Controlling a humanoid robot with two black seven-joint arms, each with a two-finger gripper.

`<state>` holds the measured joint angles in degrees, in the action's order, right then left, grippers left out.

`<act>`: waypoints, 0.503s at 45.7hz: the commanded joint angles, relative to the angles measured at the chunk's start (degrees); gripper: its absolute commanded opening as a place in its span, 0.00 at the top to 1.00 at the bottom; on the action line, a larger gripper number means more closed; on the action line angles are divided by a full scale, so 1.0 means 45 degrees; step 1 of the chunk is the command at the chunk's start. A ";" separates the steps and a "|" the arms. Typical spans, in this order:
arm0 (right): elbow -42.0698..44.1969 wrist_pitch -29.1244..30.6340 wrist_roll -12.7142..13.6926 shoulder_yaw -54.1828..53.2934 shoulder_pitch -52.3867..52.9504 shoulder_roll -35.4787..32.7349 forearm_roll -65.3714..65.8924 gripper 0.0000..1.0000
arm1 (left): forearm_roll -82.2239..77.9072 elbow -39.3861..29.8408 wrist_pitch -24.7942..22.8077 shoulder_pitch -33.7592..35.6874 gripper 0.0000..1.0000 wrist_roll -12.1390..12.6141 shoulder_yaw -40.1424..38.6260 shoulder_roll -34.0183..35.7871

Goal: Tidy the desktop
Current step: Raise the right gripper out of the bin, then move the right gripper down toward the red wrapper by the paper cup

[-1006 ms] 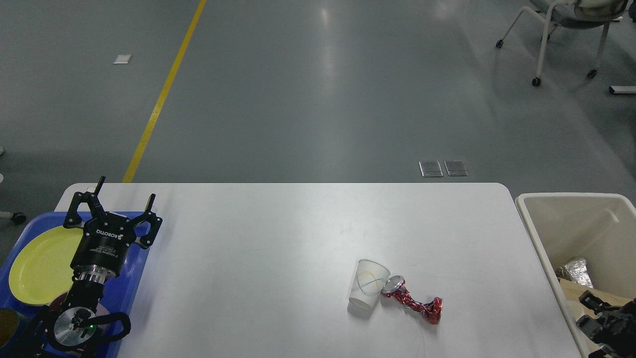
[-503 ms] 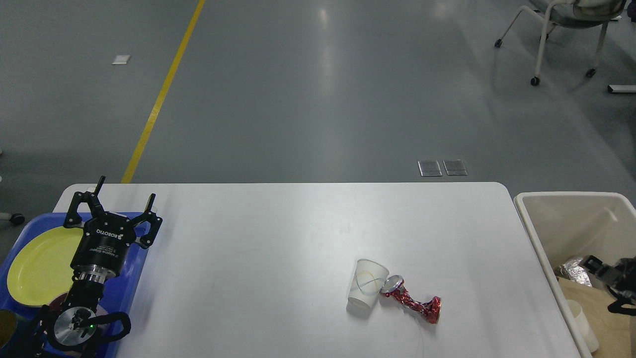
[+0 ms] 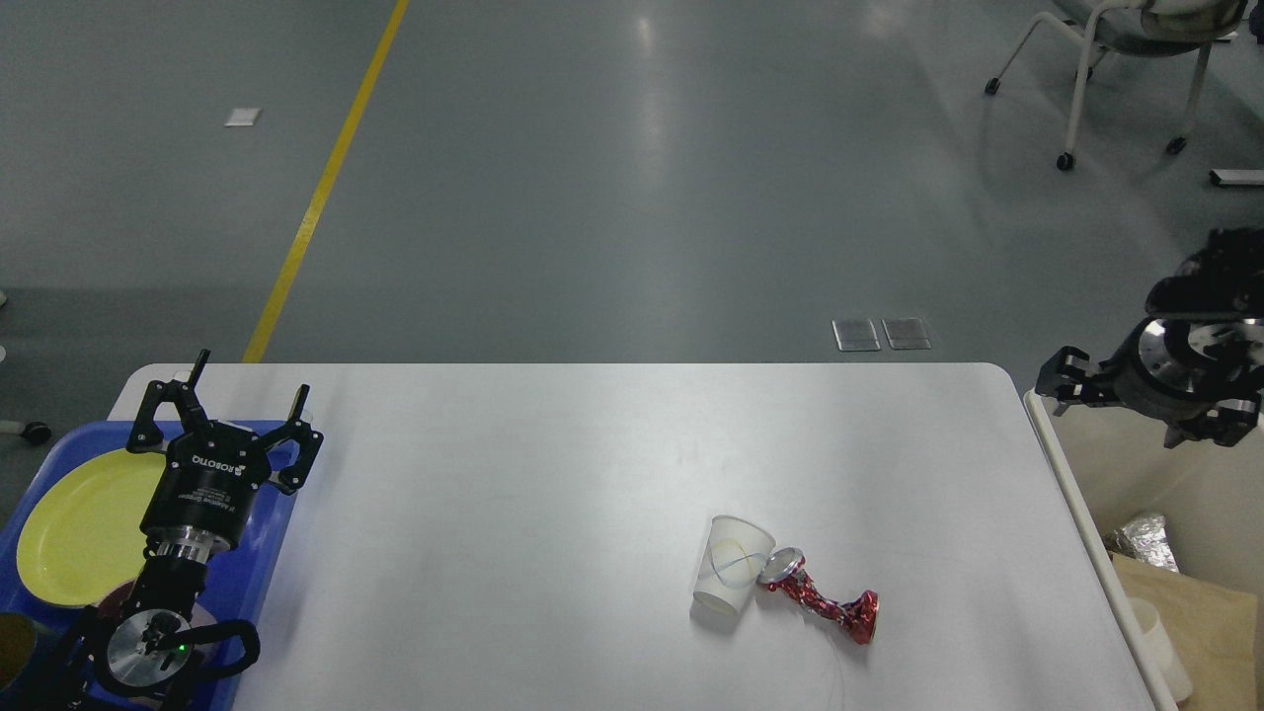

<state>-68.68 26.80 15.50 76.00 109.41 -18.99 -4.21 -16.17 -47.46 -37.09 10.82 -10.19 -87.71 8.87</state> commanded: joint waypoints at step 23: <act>-0.6123 0.3674 0.0014 -0.1948 0.8321 0.1310 -0.0900 0.00 | 0.0000 0.0000 0.0000 -0.0021 0.04 -0.0022 -0.0001 0.0001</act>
<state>-91.69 43.37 15.56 67.73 139.92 -12.48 -6.11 -16.17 -47.46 -37.09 10.77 -10.25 -87.72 8.87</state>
